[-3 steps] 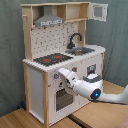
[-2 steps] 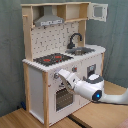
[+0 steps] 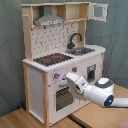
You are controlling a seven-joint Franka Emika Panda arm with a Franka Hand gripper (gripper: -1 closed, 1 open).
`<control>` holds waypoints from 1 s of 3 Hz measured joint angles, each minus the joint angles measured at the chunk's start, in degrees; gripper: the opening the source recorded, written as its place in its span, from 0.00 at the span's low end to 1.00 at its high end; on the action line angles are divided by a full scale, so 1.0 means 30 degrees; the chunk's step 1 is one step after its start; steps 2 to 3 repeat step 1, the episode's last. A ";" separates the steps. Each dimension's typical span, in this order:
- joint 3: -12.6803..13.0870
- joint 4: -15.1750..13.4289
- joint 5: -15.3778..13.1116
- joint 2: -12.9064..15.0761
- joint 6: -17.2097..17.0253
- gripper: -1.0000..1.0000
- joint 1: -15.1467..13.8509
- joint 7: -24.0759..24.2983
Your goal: Play with the kitchen
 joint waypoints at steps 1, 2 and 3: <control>-0.0004 -0.1372 0.0009 0.0008 -0.0434 1.00 0.1156 0.0580; -0.0004 -0.1372 0.0009 0.0008 -0.0434 1.00 0.1156 0.0580; -0.0004 -0.1372 0.0009 0.0008 -0.0434 1.00 0.1156 0.0580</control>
